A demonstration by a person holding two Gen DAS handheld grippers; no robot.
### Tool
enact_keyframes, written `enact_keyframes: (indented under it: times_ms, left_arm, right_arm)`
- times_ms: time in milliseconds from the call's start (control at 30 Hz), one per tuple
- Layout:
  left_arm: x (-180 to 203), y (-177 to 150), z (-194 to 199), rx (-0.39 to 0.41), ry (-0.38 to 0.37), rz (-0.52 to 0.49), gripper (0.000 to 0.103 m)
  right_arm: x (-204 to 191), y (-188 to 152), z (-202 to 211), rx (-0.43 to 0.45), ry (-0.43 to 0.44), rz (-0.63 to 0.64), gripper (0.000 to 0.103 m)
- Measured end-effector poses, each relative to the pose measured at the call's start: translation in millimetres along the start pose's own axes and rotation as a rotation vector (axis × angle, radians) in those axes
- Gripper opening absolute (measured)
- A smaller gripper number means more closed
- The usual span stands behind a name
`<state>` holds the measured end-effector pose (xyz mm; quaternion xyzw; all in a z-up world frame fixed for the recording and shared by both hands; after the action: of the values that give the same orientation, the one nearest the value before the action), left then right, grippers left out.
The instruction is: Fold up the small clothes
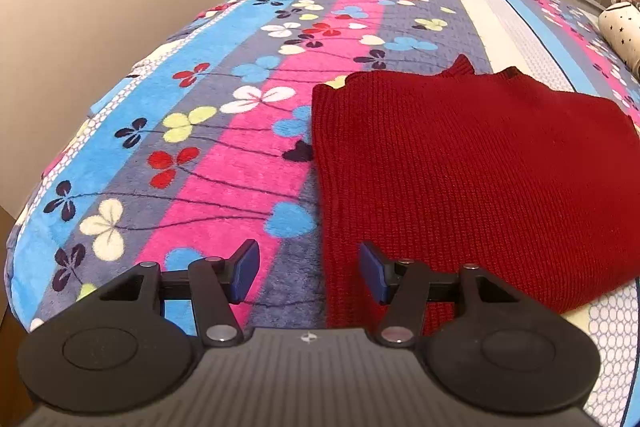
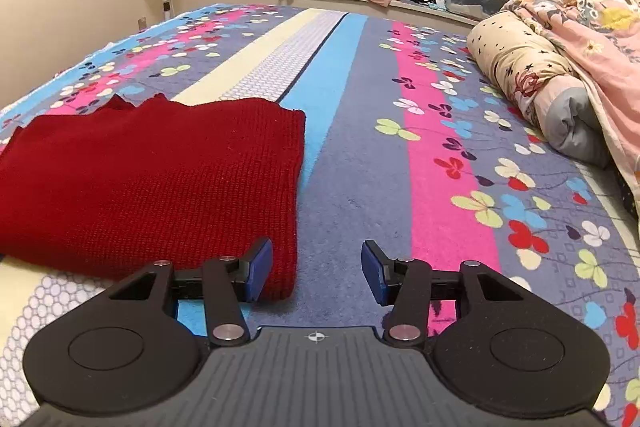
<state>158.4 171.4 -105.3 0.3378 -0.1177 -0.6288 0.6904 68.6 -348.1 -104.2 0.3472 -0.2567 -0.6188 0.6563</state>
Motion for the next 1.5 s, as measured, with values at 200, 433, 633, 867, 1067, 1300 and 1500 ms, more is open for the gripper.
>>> enact_keyframes:
  times_ms: [200, 433, 633, 867, 1067, 1300, 1500]
  left_arm:
    - [6, -1, -1, -0.002, 0.008, -0.016, 0.061]
    - [5, -1, -3, -0.006, 0.015, -0.010, 0.061]
    - [4, -2, -4, -0.010, 0.017, -0.011, 0.061]
    - [2, -2, -4, -0.015, 0.016, -0.001, 0.062]
    - [-1, -1, -5, -0.009, 0.030, -0.001, 0.062]
    - [-19, 9, 33, 0.230, 0.249, -0.013, 0.062]
    - [-10, -19, 57, 0.204, 0.190, 0.190, 0.062]
  right_arm:
    - [-8, 3, 1, 0.012, 0.007, 0.021, 0.052]
    - [-10, 2, -2, -0.003, 0.000, 0.027, 0.052]
    - [-11, 1, -4, -0.012, -0.002, 0.031, 0.052]
    - [-13, -2, -9, -0.026, -0.006, 0.036, 0.052]
    - [-16, -1, -12, -0.032, -0.007, 0.041, 0.052]
    - [-21, 7, -14, -0.014, 0.005, 0.033, 0.052]
    - [-20, 28, -3, 0.032, 0.046, -0.042, 0.052]
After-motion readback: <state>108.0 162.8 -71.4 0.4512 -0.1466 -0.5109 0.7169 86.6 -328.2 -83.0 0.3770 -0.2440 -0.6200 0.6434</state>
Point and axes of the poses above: each gripper's, at about its wrist camera, not at the fingertips, and z roughly against the way its jaws point, x to its right, y to its top, the point moved 9 cm from there along -z, roughly the way its jaws point, and after that the axes turned 12 degrees about y, right-handed, at the moved point
